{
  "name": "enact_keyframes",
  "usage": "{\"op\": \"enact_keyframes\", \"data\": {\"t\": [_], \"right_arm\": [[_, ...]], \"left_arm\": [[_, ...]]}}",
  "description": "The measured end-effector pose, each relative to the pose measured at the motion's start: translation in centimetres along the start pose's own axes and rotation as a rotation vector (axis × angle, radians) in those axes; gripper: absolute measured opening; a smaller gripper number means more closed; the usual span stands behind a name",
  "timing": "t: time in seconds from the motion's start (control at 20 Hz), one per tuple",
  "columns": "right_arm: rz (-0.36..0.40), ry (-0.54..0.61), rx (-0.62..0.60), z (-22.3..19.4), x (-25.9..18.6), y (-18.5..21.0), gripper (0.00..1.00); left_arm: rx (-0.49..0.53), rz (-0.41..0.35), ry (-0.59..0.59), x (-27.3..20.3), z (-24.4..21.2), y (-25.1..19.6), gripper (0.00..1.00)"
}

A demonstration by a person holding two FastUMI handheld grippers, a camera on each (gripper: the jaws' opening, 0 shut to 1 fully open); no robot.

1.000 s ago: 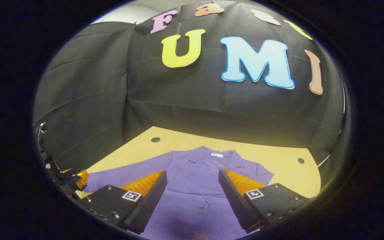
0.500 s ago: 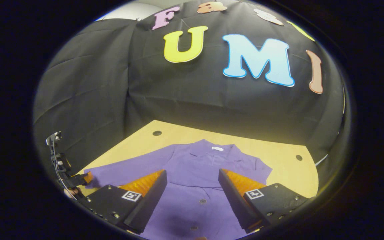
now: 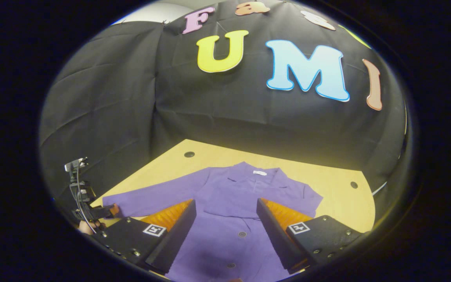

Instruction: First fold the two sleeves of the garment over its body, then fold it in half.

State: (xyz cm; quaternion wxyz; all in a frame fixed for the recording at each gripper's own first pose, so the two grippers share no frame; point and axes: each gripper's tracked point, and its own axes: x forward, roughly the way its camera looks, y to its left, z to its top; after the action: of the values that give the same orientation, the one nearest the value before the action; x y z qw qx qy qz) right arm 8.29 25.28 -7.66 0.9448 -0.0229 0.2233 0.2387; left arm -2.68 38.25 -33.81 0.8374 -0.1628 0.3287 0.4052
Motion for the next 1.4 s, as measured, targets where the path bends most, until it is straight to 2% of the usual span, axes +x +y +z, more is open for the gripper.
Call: {"op": "enact_keyframes", "data": {"t": [0.15,0.35,0.45,0.5,0.55,0.7,0.75,0.9,1.05,1.3,1.4], "right_arm": [[0.010,0.004,0.021,-0.3,0.0,0.1,0.97],[0.017,0.015,0.027,-0.7,-0.1,-0.1,0.97],[0.021,0.024,0.037,-1.1,-0.1,-0.1,0.97],[0.022,0.027,0.043,-1.3,-0.1,-0.2,0.97],[0.022,0.029,0.049,-1.4,-0.1,-0.3,0.97],[0.021,0.035,0.058,-1.7,-0.4,-0.6,0.97],[0.019,0.038,0.060,-1.9,-0.3,-0.7,0.97],[-0.002,0.044,0.060,-2.2,-0.7,-1.8,0.97],[-0.024,0.051,0.072,-2.8,-0.9,-2.7,0.95],[-0.052,0.053,0.070,-3.3,-1.3,-4.1,0.97],[-0.055,0.051,0.075,-3.5,-1.3,-4.4,0.97]], "left_arm": [[0.000,-0.023,-0.008,0.2,0.2,-0.7,0.79],[-0.015,-0.038,-0.023,0.5,0.4,-0.9,0.37],[0.014,-0.057,-0.022,0.6,0.4,-0.9,0.36],[-0.003,-0.064,-0.038,0.8,0.6,-1.0,0.35],[-0.020,-0.067,-0.041,1.0,1.0,-1.4,0.10],[-0.011,-0.097,-0.048,0.9,1.1,-1.6,0.10],[-0.028,-0.118,-0.044,0.9,1.3,-1.9,0.07],[-0.139,-0.172,-0.032,0.1,2.1,-2.3,0.07],[-0.228,-0.218,-0.073,-0.9,4.2,-2.7,0.07],[-0.321,-0.366,-0.095,-3.8,8.0,-7.8,0.07],[-0.320,-0.423,-0.101,-5.3,8.9,-9.9,0.07]]}}
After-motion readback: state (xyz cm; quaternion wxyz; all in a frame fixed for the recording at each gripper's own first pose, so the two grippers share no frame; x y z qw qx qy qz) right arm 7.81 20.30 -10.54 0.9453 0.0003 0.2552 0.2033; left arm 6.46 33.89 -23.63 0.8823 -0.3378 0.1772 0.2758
